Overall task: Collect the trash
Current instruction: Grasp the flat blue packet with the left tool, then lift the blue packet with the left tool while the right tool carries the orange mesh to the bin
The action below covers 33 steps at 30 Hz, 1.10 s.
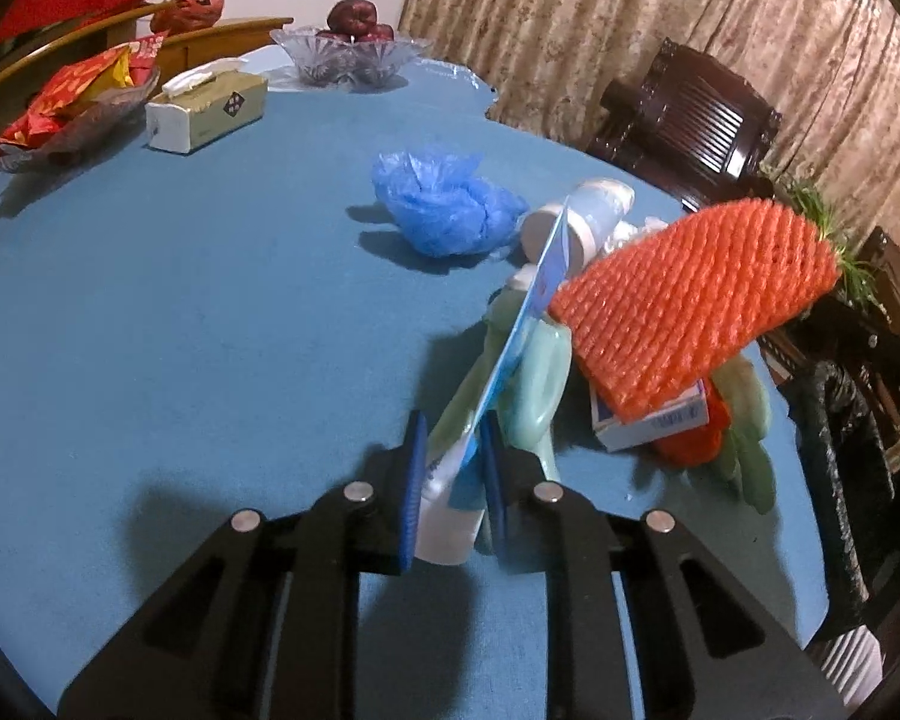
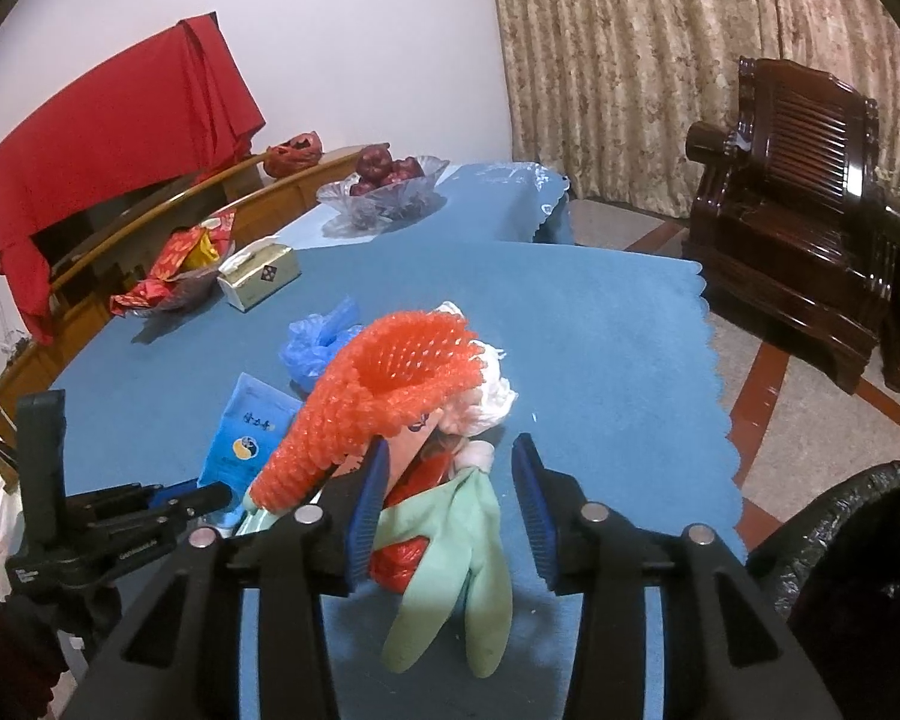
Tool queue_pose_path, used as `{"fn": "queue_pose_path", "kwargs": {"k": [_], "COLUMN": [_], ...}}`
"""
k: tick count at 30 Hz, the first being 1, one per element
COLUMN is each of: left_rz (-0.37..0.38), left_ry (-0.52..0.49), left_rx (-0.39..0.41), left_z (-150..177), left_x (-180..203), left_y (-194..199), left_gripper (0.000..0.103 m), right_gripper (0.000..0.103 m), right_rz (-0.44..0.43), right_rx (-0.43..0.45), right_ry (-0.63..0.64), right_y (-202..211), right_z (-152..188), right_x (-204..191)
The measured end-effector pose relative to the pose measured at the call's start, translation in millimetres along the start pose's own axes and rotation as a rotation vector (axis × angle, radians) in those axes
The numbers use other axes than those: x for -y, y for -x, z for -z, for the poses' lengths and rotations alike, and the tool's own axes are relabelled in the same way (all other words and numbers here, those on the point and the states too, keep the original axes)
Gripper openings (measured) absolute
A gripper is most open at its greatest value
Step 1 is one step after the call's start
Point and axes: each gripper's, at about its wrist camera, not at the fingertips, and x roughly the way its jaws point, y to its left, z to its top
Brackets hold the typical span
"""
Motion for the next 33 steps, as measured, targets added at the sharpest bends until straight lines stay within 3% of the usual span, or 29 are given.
{"fn": "queue_pose_path", "kwargs": {"k": [9, 16, 21, 23, 25, 29, 33], "left_rz": [0.031, 0.056, 0.03, 0.028, 0.026, 0.025, 0.029], "left_ry": [0.023, 0.009, -0.014, -0.016, -0.034, -0.044, -0.045], "left_rx": [0.093, -0.013, -0.027, -0.028, -0.01, 0.037, 0.077], "left_z": [-15, -6, -7, -9, -11, -16, -22], "left_x": [5, 3, 9, 9, 13, 19, 24], "left_y": [30, 4, -6, -7, -3, 9, 23], "left_gripper": [0.016, 0.014, 0.018, 0.01, 0.003, 0.003, 0.003], "right_gripper": [0.048, 0.049, 0.049, 0.049, 0.049, 0.05, 0.061], "right_rz": [-0.032, -0.007, -0.001, -0.007, -0.013, -0.021, -0.001], "right_rx": [0.033, 0.017, 0.0, 0.002, 0.002, -0.023, -0.055], "right_ry": [0.012, 0.016, 0.01, 0.01, 0.016, 0.021, 0.026], "right_y": [5, 5, 0, 0, -1, -12, -24], "right_z": [-12, -9, -4, -3, -5, -4, -1], "right_x": [-9, -7, -6, -6, -8, -11, -11]}}
